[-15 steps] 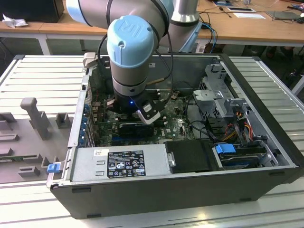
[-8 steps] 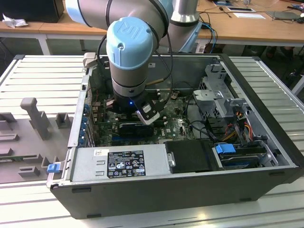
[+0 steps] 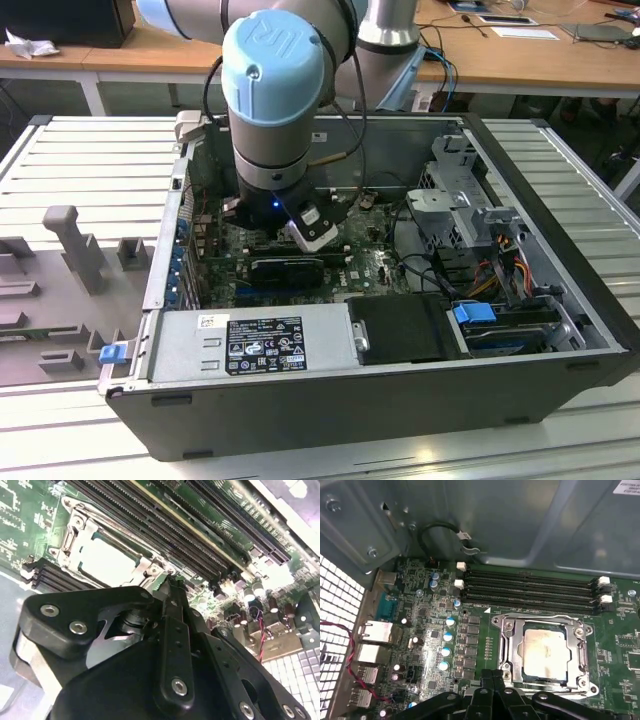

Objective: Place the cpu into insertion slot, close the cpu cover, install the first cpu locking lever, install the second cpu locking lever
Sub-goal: 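Install the second cpu locking lever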

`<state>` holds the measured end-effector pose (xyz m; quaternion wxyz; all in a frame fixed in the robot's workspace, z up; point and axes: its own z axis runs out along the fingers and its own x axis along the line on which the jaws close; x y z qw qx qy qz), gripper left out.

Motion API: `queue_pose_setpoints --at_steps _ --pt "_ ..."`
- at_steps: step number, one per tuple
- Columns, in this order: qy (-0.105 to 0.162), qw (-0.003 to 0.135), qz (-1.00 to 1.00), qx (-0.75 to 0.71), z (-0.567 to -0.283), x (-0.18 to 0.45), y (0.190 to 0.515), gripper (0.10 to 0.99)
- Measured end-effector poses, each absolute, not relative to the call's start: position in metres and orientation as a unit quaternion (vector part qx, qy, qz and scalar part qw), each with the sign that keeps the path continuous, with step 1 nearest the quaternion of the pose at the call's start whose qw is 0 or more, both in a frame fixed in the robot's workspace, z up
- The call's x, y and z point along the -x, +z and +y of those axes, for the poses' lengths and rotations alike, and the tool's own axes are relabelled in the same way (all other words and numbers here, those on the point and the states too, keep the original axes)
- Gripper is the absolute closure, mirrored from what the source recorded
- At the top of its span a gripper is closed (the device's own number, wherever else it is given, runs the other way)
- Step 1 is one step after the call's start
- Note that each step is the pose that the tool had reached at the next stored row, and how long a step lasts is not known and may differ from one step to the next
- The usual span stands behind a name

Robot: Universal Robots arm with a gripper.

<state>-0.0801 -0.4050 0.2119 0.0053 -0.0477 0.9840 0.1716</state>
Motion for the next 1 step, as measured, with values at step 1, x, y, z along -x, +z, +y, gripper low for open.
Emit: queue_pose_setpoints --at_steps 1 --pt "0.172 0.005 0.984 0.048 -0.405 0.0801 0.2119 0.98"
